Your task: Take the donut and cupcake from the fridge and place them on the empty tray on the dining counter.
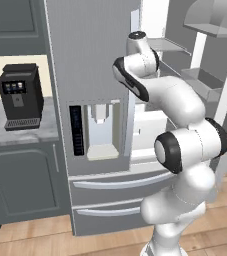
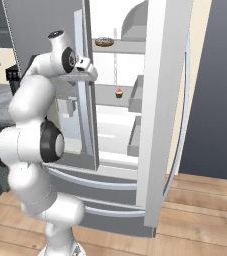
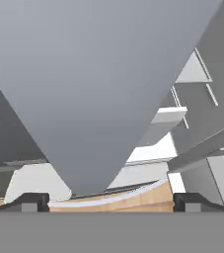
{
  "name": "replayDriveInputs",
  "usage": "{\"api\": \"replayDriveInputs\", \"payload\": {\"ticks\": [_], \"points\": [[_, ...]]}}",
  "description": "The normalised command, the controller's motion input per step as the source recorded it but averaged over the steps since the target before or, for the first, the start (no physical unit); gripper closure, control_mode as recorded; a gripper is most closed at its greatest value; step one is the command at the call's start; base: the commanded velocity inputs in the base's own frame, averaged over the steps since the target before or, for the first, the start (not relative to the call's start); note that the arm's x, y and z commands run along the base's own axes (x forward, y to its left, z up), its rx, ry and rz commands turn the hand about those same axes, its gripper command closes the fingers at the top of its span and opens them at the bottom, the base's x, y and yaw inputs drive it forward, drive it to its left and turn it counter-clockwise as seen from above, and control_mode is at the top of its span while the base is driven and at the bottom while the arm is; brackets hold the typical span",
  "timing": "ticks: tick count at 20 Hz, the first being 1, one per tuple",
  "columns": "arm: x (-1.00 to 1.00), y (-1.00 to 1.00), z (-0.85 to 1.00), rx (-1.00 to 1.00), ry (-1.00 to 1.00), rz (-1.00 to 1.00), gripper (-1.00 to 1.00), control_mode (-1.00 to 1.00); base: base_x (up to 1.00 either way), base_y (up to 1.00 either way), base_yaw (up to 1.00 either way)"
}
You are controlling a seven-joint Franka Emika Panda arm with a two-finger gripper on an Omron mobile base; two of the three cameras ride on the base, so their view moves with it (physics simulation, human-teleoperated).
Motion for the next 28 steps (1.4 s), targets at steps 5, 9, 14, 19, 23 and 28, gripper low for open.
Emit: {"api": "replayDriveInputs", "payload": {"ticks": [5, 9, 14, 19, 23, 28], "points": [[0.08, 0.00, -0.63, -0.08, -0.80, -0.01, -1.00, -1.00, 0.00, 0.00, 0.00], [-0.27, 0.00, -0.01, -0.17, -1.00, -0.02, -1.00, -1.00, 0.00, 0.00, 0.00], [-0.95, -0.17, -0.61, -0.11, -0.97, 0.00, -1.00, -1.00, 0.00, 0.00, 0.00], [-1.00, -0.93, -0.90, 0.04, -0.76, 0.00, -1.00, -1.00, 0.00, 0.00, 0.00], [-0.99, -0.98, -0.64, 0.17, -0.56, 0.02, -1.00, -1.00, 0.00, 0.00, 0.00], [-0.26, -0.73, -0.70, 0.17, -0.49, 0.19, -1.00, -1.00, 0.00, 0.00, 0.00]]}}
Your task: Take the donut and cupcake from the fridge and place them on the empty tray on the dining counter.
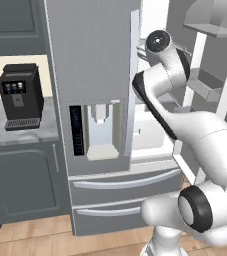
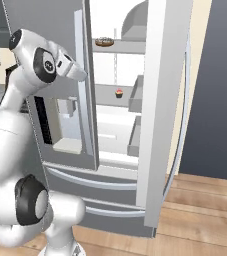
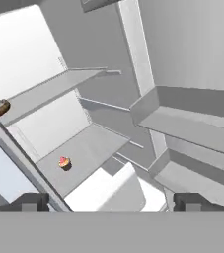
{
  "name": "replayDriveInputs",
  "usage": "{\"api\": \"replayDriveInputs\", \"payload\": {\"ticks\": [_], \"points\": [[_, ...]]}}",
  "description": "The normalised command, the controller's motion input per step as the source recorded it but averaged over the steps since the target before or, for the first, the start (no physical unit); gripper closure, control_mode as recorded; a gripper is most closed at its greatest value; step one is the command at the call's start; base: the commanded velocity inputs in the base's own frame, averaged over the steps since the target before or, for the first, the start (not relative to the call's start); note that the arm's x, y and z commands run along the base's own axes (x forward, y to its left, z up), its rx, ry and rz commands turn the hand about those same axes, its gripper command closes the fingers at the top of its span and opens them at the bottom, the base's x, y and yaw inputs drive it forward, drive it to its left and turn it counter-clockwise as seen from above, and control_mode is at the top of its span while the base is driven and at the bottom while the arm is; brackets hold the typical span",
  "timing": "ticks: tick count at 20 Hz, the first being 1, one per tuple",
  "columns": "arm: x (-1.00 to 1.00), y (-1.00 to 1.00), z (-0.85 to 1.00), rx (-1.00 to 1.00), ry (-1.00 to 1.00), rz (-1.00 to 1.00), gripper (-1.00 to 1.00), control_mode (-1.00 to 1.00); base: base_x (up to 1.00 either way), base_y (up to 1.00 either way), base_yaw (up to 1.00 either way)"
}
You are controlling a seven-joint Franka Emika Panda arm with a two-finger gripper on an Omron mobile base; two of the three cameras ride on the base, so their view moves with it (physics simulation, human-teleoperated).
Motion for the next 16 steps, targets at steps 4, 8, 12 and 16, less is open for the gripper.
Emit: {"api": "replayDriveInputs", "payload": {"ticks": [4, 8, 12, 16], "points": [[0.02, 0.05, -0.42, 0.05, -0.21, 0.36, -1.00, -1.00, 0.00, 0.00, 0.00], [0.00, 0.38, -0.02, -0.03, -0.01, 0.39, -1.00, -1.00, 0.00, 0.00, 0.00], [-0.37, 0.46, 0.38, -0.23, -0.12, 0.22, -1.00, -1.00, 0.00, 0.00, 0.00], [-0.77, 0.78, 0.19, -0.47, -0.13, 0.09, -1.00, -1.00, 0.00, 0.00, 0.00]]}}
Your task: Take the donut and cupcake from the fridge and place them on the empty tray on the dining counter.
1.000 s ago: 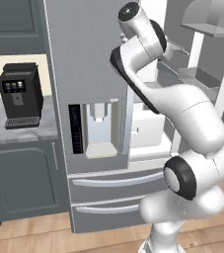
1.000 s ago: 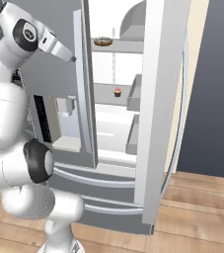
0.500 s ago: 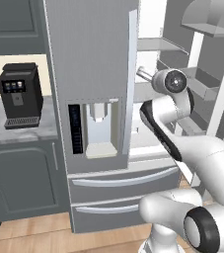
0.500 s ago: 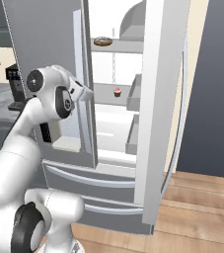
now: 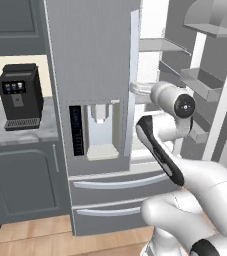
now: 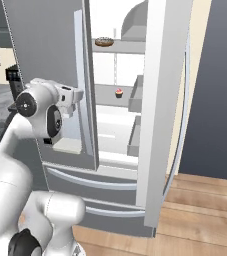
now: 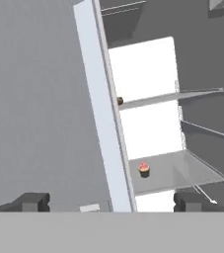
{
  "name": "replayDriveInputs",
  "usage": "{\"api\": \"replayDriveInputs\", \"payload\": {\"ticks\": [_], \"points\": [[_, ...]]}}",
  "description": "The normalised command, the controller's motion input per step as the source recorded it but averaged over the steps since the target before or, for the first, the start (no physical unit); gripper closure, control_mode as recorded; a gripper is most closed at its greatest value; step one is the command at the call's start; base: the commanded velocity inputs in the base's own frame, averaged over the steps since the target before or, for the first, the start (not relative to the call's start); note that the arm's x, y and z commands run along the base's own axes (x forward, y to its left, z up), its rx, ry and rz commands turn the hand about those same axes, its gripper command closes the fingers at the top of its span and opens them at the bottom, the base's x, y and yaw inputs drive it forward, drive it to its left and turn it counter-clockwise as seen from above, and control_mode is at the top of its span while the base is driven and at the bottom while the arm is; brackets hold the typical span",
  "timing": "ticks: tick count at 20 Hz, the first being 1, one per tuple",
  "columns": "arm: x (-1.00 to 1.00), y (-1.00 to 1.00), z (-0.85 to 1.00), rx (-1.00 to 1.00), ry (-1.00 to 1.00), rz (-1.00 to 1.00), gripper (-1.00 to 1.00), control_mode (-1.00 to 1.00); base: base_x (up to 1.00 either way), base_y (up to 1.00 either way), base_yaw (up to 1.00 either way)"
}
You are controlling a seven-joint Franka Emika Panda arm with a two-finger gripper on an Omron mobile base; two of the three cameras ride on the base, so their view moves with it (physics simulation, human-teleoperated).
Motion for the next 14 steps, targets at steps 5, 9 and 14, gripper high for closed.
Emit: {"api": "replayDriveInputs", "payload": {"ticks": [5, 9, 14], "points": [[0.11, 0.27, 0.00, -0.20, 0.02, 0.05, -1.00, -1.00, 0.00, 0.00, 0.00], [0.46, -0.11, -0.08, 0.00, -0.01, 0.00, -1.00, -1.00, 0.00, 0.00, 0.00], [0.69, -0.23, -0.39, 0.00, -0.01, 0.00, -1.00, -1.00, 0.00, 0.00, 0.00]]}}
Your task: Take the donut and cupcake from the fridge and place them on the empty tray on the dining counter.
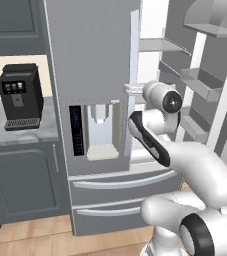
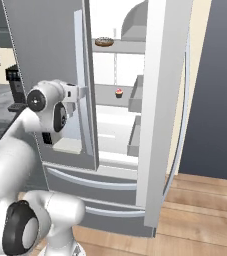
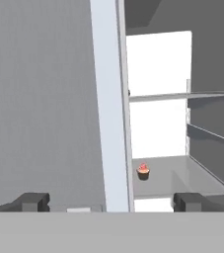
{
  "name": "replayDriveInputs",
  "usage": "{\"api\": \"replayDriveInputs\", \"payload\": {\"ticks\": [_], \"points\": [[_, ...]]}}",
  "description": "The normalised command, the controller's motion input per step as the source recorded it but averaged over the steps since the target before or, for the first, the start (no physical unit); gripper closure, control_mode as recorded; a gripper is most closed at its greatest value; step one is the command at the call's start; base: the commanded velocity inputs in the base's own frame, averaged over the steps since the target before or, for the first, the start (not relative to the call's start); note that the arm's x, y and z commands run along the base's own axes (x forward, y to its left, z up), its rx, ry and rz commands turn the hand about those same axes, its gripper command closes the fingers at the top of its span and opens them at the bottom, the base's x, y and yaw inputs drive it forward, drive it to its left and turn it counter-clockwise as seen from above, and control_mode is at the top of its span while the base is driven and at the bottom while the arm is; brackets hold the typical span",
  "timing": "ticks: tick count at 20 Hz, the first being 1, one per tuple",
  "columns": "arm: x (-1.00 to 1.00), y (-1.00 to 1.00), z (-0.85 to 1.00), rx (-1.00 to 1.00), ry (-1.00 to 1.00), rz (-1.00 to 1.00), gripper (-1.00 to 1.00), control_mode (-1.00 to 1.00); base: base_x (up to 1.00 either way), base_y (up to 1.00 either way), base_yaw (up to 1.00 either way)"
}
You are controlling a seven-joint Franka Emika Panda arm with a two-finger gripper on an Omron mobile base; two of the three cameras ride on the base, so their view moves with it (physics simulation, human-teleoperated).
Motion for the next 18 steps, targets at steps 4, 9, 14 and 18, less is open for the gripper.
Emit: {"api": "replayDriveInputs", "payload": {"ticks": [4, 9, 14, 18], "points": [[0.96, -0.13, -0.40, 0.00, -0.01, 0.00, -1.00, -1.00, 0.00, 0.00, 0.00], [1.00, 0.00, -0.35, 0.00, 0.00, 0.02, -1.00, -1.00, 0.00, 0.00, 0.00], [1.00, 0.00, -0.25, 0.00, 0.00, 0.03, -1.00, -1.00, 0.00, 0.00, 0.00], [1.00, 0.00, -0.21, 0.00, 0.00, 0.02, -1.00, -1.00, 0.00, 0.00, 0.00]]}}
